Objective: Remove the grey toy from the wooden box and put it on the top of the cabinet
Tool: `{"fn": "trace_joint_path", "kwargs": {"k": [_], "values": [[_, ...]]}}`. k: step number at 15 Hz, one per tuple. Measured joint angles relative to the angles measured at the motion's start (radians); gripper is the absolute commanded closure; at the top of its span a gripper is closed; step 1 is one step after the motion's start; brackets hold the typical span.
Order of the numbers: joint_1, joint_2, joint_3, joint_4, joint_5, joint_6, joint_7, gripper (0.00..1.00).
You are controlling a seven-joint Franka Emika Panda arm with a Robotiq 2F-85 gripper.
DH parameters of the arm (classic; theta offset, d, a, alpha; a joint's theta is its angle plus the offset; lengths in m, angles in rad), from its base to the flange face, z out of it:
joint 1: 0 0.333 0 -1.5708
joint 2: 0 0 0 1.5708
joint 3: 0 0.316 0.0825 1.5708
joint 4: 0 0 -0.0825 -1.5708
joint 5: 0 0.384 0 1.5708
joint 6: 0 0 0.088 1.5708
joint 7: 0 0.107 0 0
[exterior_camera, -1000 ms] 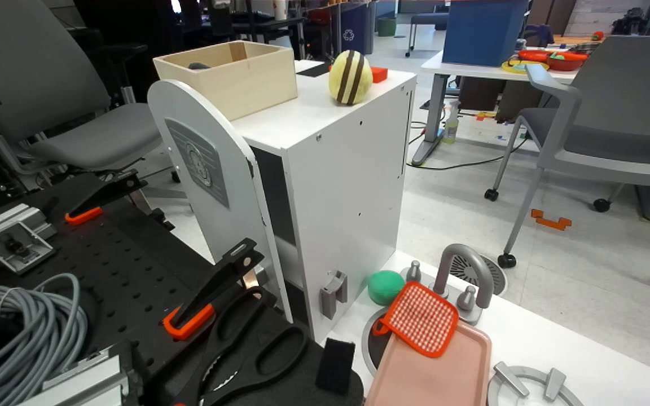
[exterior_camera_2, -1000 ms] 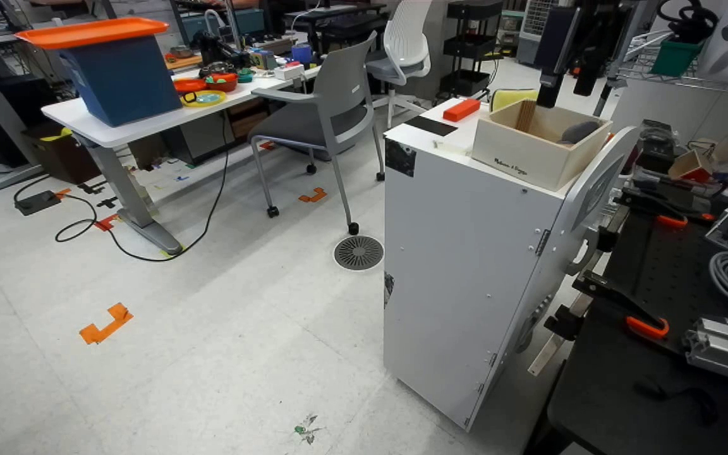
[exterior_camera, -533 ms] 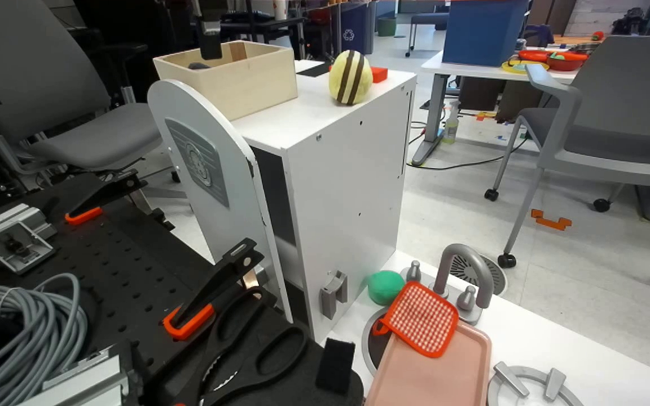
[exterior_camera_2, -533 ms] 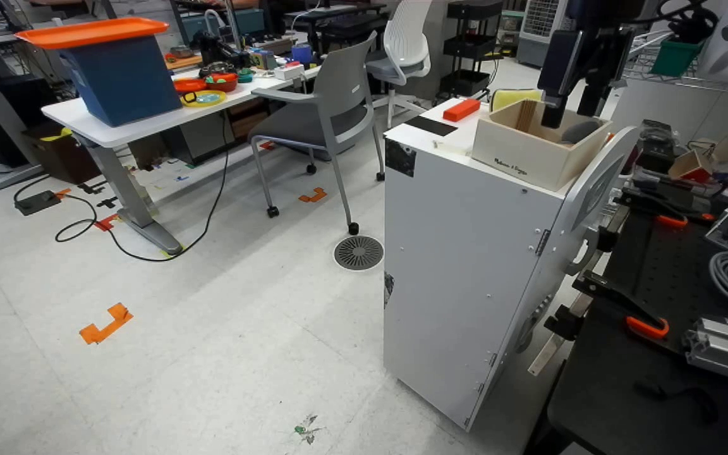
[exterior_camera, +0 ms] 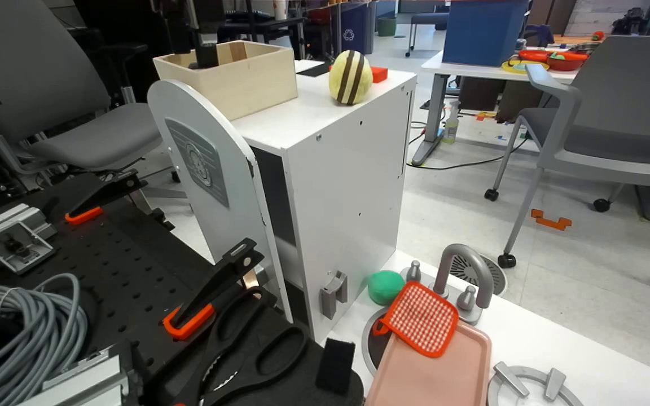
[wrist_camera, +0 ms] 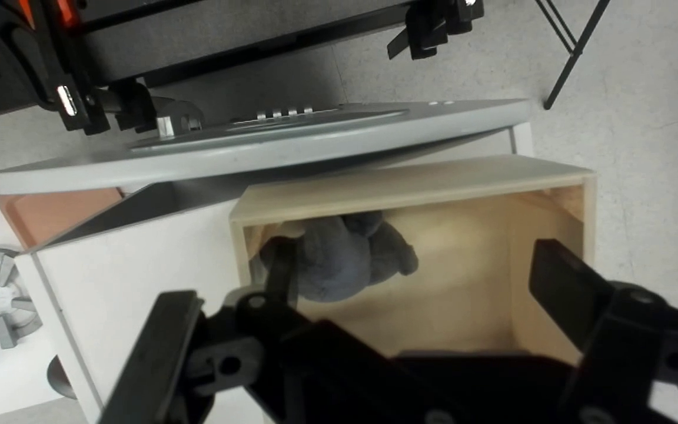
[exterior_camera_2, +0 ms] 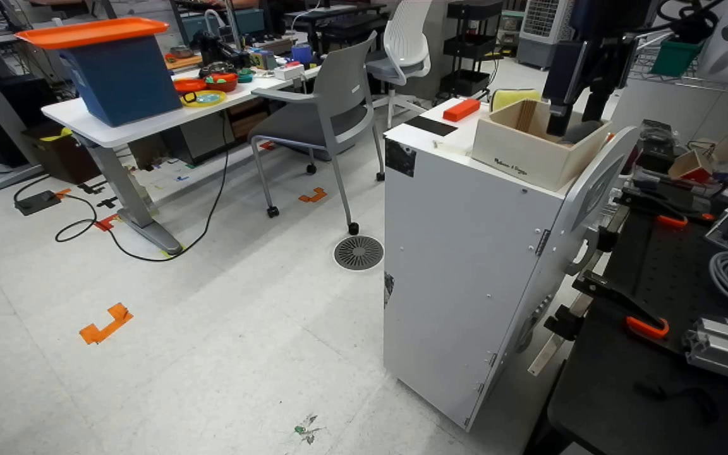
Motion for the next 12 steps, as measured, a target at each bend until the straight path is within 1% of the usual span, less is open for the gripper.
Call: {"fn": "trace_joint_path", "kwargs": {"k": [5,6,7,8,9,10,11,12], "values": [[-0.001,0.000,-0.007,0.000,0.000,-0.001,0.000,0.00],[-0.002,0.000,-0.009,0.000,0.000,-0.001,0.000,0.03],[-0.003,0.000,-0.011,0.000,0.000,-0.001,0.000,0.17],[-0.004,0.000,-0.013,0.000,0.000,-0.001,-0.001,0.28],[-0.004,0.000,-0.016,0.000,0.000,-0.001,-0.002,0.34],[-0.004,0.000,-0.018,0.000,0.000,-0.001,-0.004,0.41],[-0.004,0.000,-0.021,0.000,0.000,-0.001,-0.006,0.51],[-0.004,0.000,-0.024,0.000,0.000,-0.001,-0.009,0.57]]}}
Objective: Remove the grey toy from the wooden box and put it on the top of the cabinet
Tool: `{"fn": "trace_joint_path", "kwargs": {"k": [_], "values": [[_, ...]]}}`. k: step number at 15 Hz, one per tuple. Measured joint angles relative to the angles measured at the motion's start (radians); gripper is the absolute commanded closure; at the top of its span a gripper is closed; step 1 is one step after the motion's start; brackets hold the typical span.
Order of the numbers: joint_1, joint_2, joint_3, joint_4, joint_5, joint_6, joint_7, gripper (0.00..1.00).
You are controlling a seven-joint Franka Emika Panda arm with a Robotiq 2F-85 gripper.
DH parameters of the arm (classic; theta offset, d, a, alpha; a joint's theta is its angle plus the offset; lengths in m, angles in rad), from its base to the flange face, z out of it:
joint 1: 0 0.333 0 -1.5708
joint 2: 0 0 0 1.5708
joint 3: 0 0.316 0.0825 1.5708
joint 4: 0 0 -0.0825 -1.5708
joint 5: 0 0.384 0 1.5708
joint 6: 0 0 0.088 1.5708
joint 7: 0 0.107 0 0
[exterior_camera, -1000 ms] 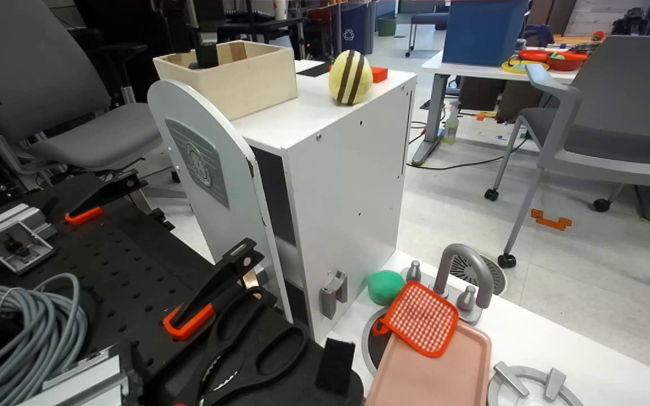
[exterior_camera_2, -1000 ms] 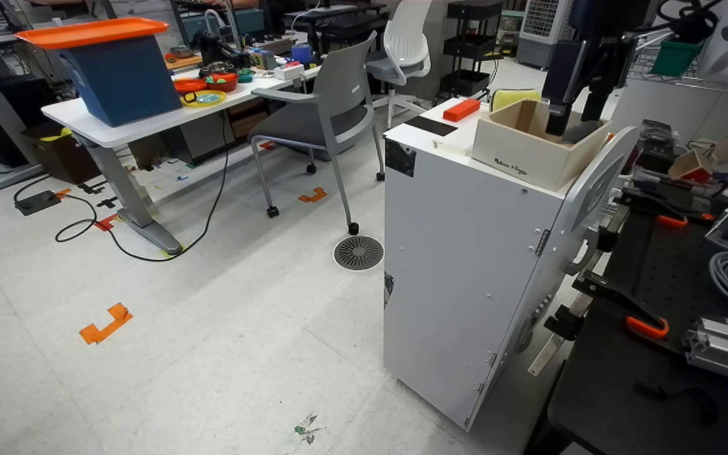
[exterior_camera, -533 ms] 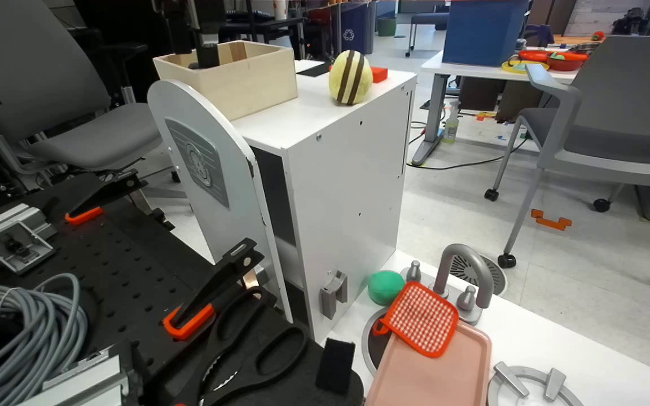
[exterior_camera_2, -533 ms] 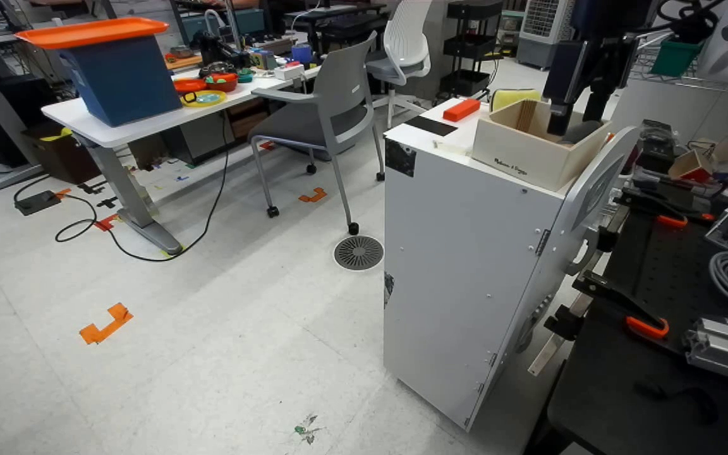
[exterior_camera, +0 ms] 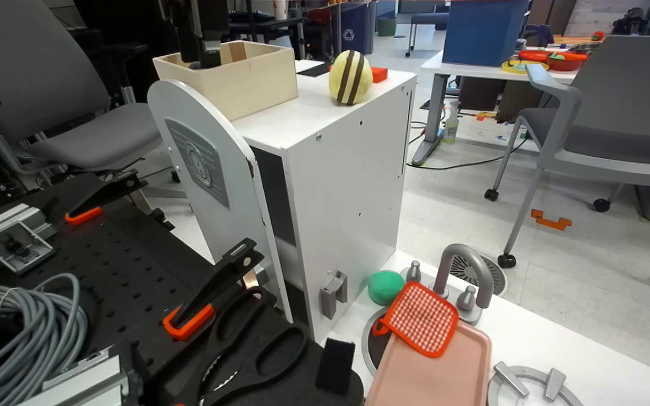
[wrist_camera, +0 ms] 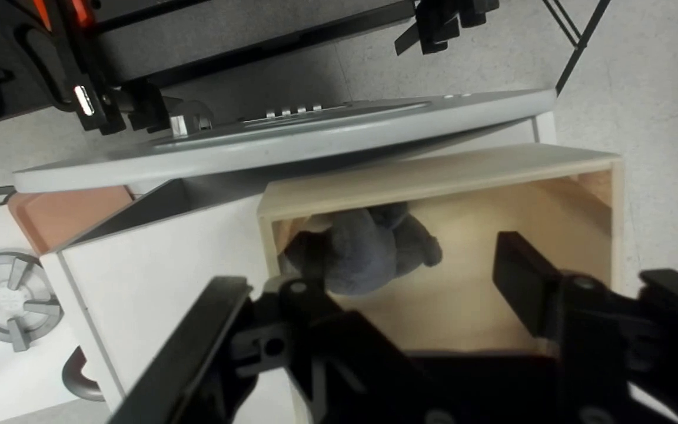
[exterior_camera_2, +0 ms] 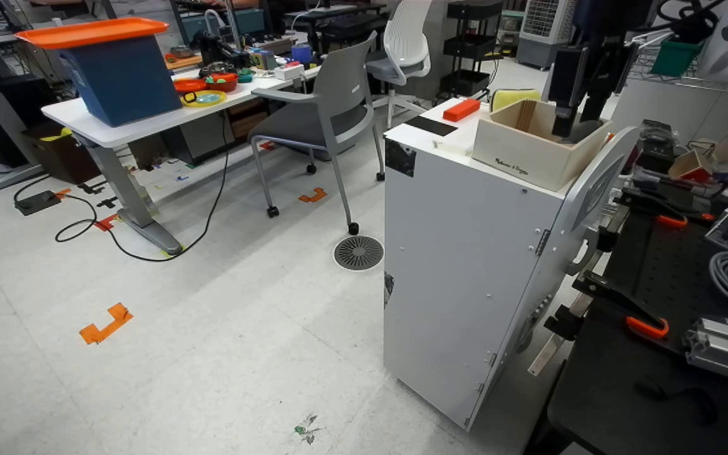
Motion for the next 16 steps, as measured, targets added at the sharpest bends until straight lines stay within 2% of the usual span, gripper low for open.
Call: {"fn": "trace_joint_path", "kwargs": {"k": [4,6,12,16], "values": [[0.000,0.000,-0.006,0.000,0.000,0.000,-0.003,0.88],[-0.001,0.000,-0.009,0.000,0.000,0.000,-0.004,1.00],[-0.001,0.000,-0.014,0.002,-0.002,-0.003,0.000,1.00],[-0.001,-0.003,-0.015,0.013,-0.058,-0.056,0.068,0.99]]}}
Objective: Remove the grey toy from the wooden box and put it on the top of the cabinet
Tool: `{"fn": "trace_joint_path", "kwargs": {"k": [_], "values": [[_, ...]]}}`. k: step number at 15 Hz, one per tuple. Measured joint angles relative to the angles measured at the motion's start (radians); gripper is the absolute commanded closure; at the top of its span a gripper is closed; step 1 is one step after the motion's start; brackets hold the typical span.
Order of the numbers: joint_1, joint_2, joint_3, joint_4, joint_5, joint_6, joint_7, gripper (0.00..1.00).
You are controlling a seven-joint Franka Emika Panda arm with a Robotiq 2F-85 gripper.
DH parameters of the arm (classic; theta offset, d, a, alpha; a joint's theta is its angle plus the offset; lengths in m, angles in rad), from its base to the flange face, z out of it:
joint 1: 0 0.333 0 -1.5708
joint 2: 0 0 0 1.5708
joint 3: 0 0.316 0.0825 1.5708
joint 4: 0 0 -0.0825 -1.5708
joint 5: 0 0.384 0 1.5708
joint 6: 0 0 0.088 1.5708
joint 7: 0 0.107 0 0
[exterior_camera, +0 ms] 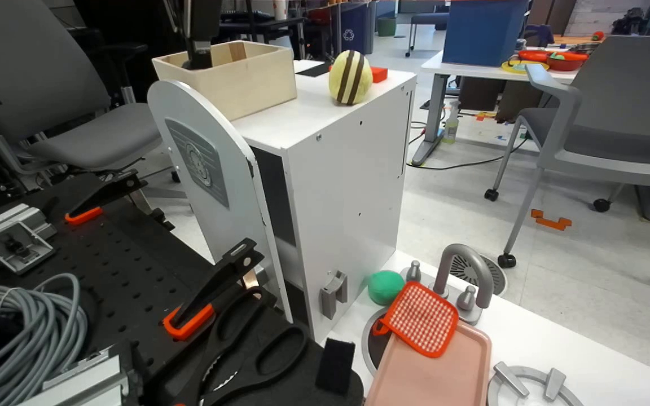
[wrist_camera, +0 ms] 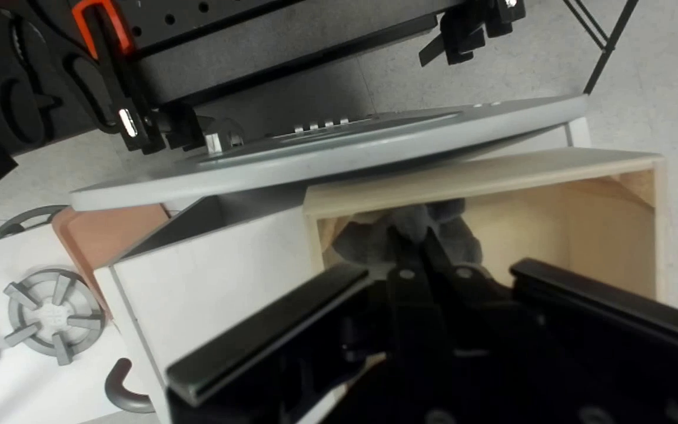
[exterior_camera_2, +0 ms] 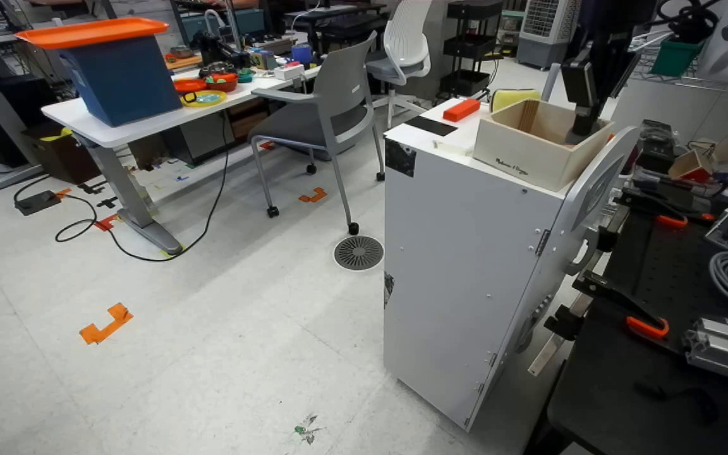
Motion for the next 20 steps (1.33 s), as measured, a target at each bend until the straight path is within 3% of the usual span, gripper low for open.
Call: {"fn": "trace_joint_path", "kwargs": {"k": [7,15,20], "values": [[0.002,-0.066,0.007,0.014,-0.041,-0.085,0.054,0.99],[-0.001,-0.167,0.015,0.010,-0.045,-0.089,0.085,0.99],[-0.043,-0.229,0.012,0.010,-0.076,-0.089,0.144,0.99]]}}
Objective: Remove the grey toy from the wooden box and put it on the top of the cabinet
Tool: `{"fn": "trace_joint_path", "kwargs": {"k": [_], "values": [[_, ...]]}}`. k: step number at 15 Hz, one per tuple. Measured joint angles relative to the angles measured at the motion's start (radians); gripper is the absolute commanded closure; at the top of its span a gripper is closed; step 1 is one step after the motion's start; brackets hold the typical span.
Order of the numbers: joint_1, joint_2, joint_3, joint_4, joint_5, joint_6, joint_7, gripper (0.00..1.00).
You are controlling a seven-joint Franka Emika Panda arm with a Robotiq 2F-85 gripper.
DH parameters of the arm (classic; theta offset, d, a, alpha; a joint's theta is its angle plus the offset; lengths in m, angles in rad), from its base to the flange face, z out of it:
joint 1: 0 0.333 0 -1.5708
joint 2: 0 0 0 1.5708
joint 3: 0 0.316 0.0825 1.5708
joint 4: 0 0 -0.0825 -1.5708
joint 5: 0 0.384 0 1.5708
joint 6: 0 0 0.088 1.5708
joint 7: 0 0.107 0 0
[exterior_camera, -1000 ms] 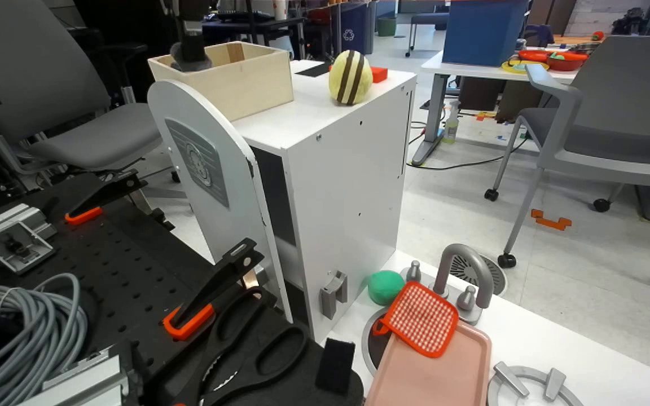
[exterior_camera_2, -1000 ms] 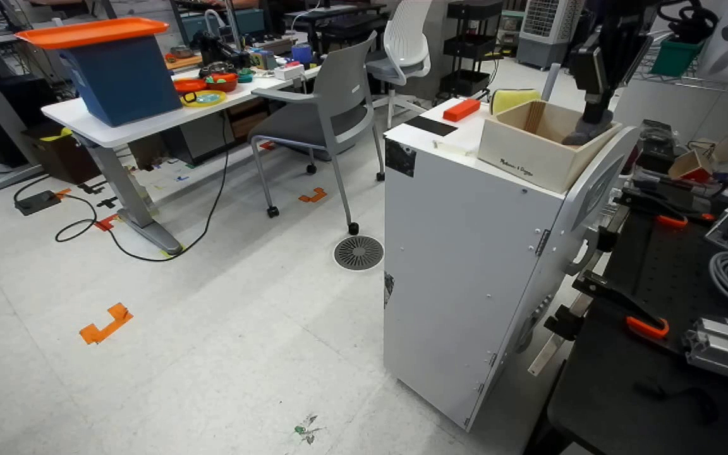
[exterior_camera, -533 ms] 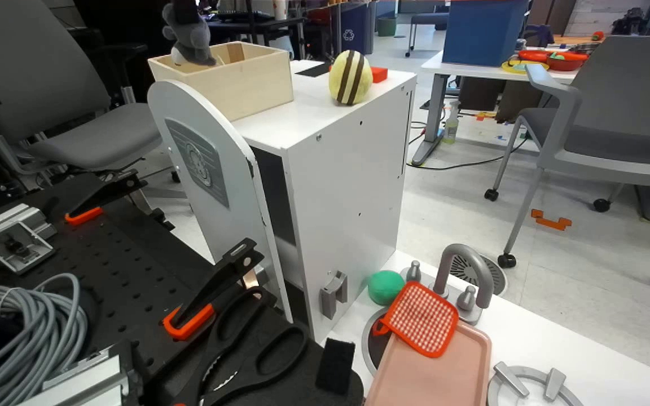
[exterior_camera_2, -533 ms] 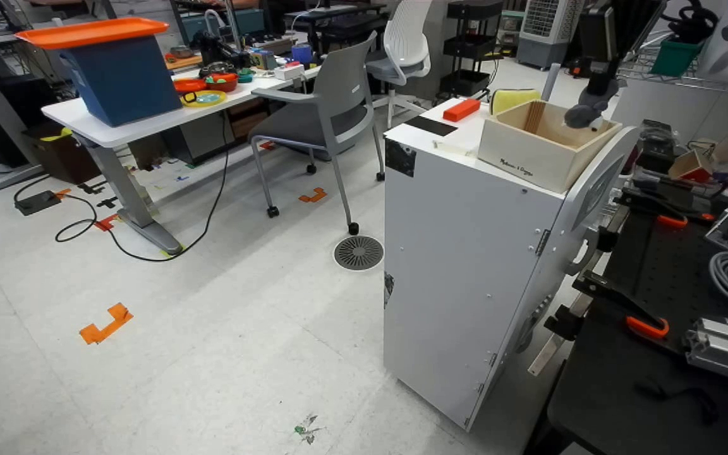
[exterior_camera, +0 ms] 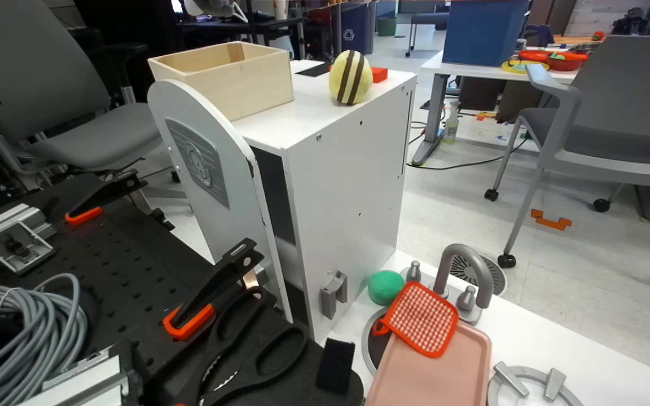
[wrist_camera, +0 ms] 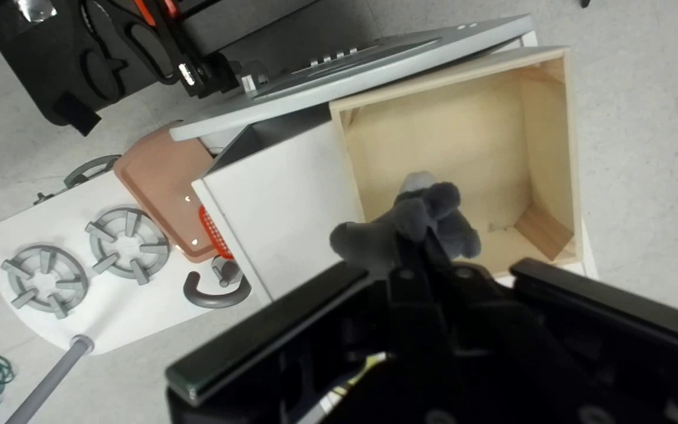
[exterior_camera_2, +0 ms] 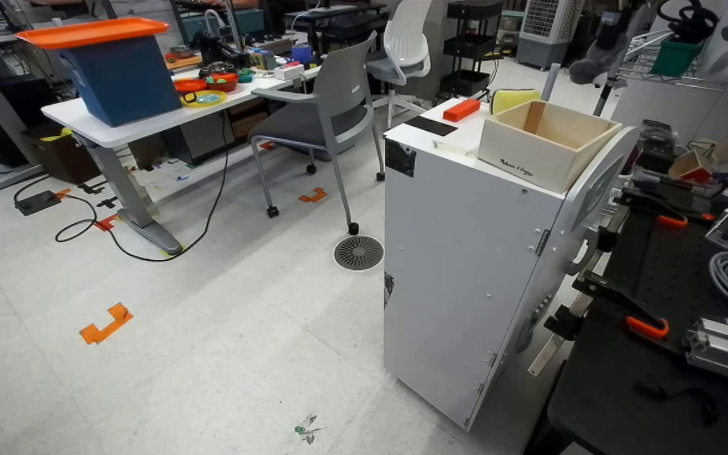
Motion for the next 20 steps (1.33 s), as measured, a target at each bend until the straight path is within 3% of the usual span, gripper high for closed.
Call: {"fn": "trace_joint_path", "kwargs": {"k": [10,12,20], "values": [[-0.125,0.009,-0.038,0.012,-0.067,-0.002,0.102,0.99],[-0.134,0.036,-0.045,0.020,-0.072,-0.003,0.114,0.70],[-0.133,0.100,-0.049,0.052,-0.073,-0.004,0.128,0.12]]}}
